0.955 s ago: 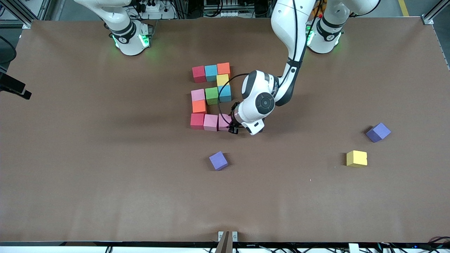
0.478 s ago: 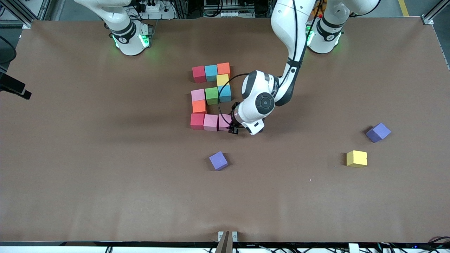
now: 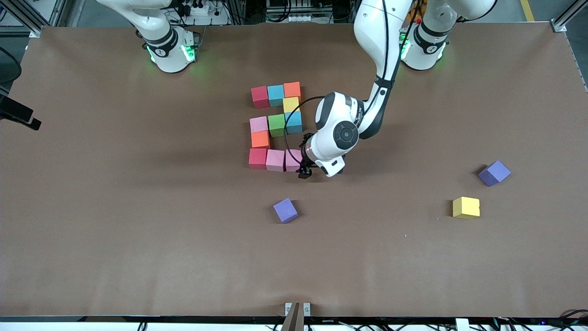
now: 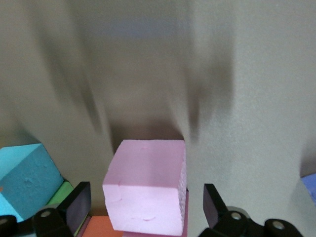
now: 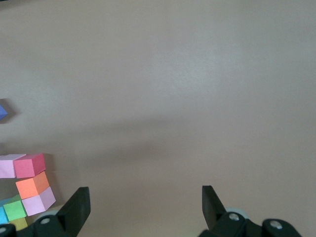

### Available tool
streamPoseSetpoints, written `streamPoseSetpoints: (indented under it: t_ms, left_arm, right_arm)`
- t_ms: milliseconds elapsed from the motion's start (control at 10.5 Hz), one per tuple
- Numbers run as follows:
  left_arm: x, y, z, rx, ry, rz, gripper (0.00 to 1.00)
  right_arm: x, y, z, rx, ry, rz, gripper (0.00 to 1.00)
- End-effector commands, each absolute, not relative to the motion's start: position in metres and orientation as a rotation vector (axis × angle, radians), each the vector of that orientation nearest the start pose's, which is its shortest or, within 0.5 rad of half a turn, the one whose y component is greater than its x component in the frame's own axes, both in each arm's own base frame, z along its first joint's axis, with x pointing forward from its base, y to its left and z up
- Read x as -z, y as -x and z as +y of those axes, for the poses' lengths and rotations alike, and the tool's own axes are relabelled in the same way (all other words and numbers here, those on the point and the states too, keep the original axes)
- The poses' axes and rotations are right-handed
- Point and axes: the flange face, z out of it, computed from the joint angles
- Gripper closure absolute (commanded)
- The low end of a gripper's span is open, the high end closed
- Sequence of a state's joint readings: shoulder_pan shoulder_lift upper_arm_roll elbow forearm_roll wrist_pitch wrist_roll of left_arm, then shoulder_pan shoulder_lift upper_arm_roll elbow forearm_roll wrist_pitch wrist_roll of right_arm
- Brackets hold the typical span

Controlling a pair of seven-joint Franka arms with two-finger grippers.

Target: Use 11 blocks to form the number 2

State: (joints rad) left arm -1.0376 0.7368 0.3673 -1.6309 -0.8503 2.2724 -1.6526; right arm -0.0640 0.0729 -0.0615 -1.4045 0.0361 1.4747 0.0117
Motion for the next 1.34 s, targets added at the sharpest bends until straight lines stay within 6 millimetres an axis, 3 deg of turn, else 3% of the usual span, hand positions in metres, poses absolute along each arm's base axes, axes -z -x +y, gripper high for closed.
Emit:
streamPoseSetpoints:
  t_ms: [0,382,669,764,860,955,1051,1146,1242]
  left_arm:
    - [-0.219,-0.514,-0.471,-0.578,2.426,-2.164,0.00]
    - [-0.237,-0.529,-0.449,-0.592,2.410,-2.130,0.00]
    - [-0.279,-0.558,-0.419,-0.420,2.579,-2.004,0.00]
    - [-0.296,-0.576,-0.396,-0.387,2.639,-1.978,0.00]
    - [-0.326,-0.586,-0.383,-0.330,2.740,-1.888,0.00]
    - [-0.345,-0.597,-0.353,-0.261,2.817,-1.705,0.00]
    - [-0.366,-0.600,-0.330,-0.184,2.911,-1.410,0.00]
    - [-0.384,-0.605,-0.312,-0.139,2.985,-1.228,0.00]
    - [-0.410,-0.611,-0.287,-0.096,3.022,-1.183,0.00]
  right_arm:
    - [-0.658,-0.567,-0.065,-0.001,3.100,0.192,0.00]
    - [-0.658,-0.567,-0.060,-0.002,3.104,0.184,0.00]
    - [-0.663,-0.567,-0.057,0.021,3.108,0.187,0.00]
    - [-0.664,-0.567,-0.057,0.024,3.106,0.189,0.00]
    - [-0.664,-0.567,-0.057,0.024,3.103,0.186,0.00]
    - [-0.663,-0.568,-0.052,0.021,3.105,0.172,0.00]
    - [-0.662,-0.569,-0.049,0.021,3.107,0.165,0.00]
    - [-0.662,-0.569,-0.049,0.019,3.107,0.165,0.00]
    - [-0.661,-0.570,-0.049,0.019,3.105,0.165,0.00]
